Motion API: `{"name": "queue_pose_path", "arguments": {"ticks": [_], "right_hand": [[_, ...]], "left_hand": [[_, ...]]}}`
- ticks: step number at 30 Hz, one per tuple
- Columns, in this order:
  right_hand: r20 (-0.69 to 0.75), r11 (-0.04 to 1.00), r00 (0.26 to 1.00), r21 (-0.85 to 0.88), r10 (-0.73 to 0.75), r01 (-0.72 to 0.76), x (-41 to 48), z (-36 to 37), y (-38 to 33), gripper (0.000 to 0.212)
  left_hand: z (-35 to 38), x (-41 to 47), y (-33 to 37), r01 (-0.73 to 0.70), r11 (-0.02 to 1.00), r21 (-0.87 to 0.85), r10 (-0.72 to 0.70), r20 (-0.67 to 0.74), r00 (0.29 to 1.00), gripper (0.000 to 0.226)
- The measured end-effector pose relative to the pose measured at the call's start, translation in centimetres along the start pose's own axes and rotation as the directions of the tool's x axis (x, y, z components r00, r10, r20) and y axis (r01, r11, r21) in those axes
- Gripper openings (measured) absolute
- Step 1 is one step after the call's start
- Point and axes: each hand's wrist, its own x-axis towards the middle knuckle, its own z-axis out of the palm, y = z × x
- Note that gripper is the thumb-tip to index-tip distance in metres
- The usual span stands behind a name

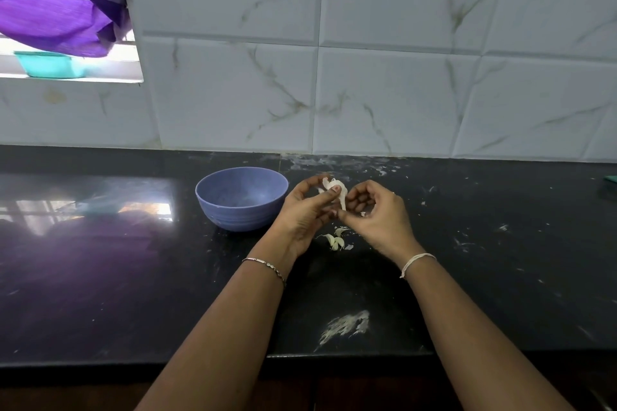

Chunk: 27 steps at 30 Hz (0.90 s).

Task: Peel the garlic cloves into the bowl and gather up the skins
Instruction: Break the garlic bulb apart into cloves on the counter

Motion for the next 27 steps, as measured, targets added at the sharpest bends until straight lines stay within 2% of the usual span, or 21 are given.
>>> {"name": "queue_pose_path", "arguments": {"ticks": [6,12,17,21,25,27], "right_hand": [[-0.058,0.982,0.998,-0.191,-0.024,0.012,-0.04,-0.22,-0.14,0.009],[0.038,0.913,0.990,-0.383,-0.137,0.141,0.06,0.03,0.71,0.018],[0.089,0.907,0.991,-0.401,-0.098,0.125,0.24,0.19,0.55,0.015],[0.138,0.912,0.989,-0.397,-0.055,0.106,0.14,0.34,0.32,0.014],[0.131,0.960,0.991,-0.277,-0.004,0.040,0.50,0.29,0.28,0.016],[0.148,0.976,0.989,-0.217,0.025,0.007,0.63,0.22,0.29,0.018]], "left_hand": [[-0.27,0.17,-0.49,0.016,0.996,0.082,-0.014,-0.027,1.000,0.041],[-0.33,0.13,-0.91,-0.030,0.951,0.309,0.059,-0.083,0.995,0.033],[-0.33,-0.01,-0.79,-0.041,0.941,0.336,0.069,-0.074,0.995,0.026],[-0.19,-0.04,-0.71,-0.012,0.953,0.303,0.024,-0.038,0.999,0.026],[-0.13,-0.33,-0.40,0.013,0.965,0.263,-0.007,-0.025,1.000,0.021],[-0.27,-0.38,-0.26,0.030,0.972,0.234,-0.024,-0.026,0.999,0.027]]}}
